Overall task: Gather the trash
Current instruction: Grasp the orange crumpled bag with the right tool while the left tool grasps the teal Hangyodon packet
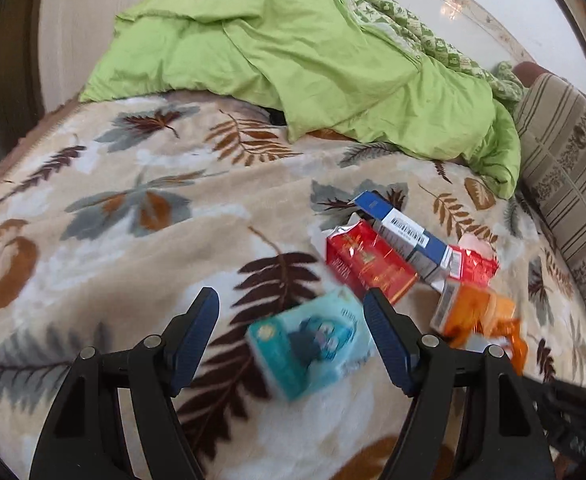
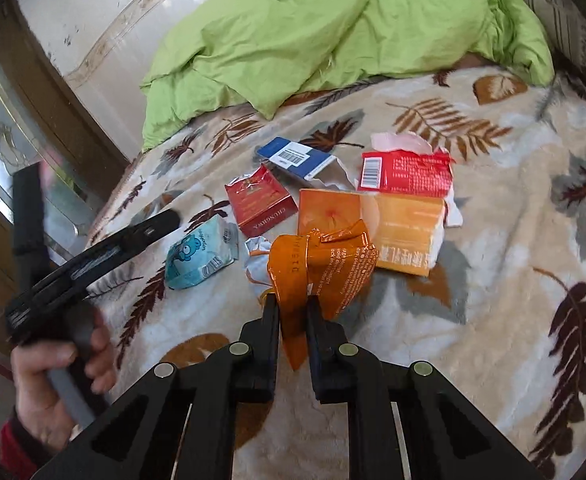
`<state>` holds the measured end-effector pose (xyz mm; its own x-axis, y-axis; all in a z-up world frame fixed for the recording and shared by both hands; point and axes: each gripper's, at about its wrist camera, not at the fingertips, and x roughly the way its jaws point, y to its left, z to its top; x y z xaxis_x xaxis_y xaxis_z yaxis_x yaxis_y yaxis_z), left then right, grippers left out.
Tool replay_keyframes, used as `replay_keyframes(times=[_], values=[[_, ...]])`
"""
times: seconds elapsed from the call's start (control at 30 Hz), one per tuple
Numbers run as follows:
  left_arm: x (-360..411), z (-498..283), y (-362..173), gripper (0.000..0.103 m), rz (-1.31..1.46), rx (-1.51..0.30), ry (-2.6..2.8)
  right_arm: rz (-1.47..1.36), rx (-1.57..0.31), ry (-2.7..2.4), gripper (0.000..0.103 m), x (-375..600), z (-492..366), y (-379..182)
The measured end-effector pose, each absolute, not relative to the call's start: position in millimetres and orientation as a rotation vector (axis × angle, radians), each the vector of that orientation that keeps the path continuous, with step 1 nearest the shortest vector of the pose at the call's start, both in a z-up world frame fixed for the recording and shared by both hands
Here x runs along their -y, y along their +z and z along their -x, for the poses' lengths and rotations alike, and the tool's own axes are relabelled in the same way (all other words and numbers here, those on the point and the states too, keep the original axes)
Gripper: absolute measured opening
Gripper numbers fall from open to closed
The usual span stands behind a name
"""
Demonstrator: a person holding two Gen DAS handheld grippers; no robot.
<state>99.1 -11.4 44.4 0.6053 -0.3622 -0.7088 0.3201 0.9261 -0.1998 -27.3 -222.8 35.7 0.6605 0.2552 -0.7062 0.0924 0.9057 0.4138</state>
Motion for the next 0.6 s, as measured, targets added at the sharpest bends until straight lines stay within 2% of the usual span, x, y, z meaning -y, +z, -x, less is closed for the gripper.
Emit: replay_keyframes(times=[0.17, 0.37, 0.6], values=[[25.1, -110.6, 18.7, 0.074, 0.002, -0.925, -0.446, -0.443, -0.847, 0.099, 0.013, 227.5, 31.2, 37.8], [38.1, -70.4, 18.1, 0.074, -0.090, -0.987, -0.668, -0.480, -0.829, 0.045, 0.013, 251.1, 36.5, 42.8], [40.2, -37.7, 36.7, 0.074, -0.166, -0.929, -0.763, -0.558, -0.904, 0.090, 0.013, 258.7, 37.4, 29.4]])
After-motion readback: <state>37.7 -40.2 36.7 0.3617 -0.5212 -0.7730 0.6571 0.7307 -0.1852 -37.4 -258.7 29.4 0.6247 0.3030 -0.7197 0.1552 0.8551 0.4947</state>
